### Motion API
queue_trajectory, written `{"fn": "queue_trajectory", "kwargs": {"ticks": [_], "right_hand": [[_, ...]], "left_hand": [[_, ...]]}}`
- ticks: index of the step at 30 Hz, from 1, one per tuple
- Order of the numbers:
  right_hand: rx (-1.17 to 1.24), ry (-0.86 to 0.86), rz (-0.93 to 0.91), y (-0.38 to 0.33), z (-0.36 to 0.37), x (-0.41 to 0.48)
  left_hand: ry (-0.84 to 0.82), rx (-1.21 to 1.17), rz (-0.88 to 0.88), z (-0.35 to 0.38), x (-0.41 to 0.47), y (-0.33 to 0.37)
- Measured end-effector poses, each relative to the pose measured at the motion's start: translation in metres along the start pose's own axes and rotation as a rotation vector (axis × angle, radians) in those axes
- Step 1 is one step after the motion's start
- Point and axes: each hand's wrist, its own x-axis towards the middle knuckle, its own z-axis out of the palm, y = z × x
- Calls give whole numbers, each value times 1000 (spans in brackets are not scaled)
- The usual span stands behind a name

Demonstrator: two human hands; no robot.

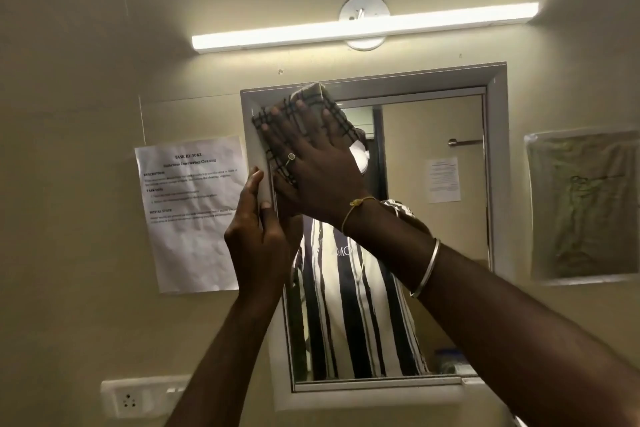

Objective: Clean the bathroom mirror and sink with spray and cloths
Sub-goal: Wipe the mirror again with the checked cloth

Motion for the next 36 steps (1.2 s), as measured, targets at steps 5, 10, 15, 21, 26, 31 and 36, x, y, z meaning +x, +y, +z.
{"fn": "queue_trajectory", "kwargs": {"ticks": [5,10,15,21,26,31,36], "right_hand": [[-19,-23,5,4,-5,-5],[-20,-27,31,9,-9,-10],[-50,-15,123,41,-16,-36],[-139,-8,283,103,-40,-83],[-167,39,448,127,-51,-110],[-152,37,588,115,-44,-112],[-105,64,690,84,-34,-102]], "left_hand": [[-8,27,25,12,-6,0],[-17,53,31,15,-7,-4],[-29,60,64,11,-7,-4],[-17,38,92,14,-8,-7],[-4,28,107,18,-11,-8],[-27,18,114,15,-10,-11],[-83,-47,114,5,-6,-14]]}}
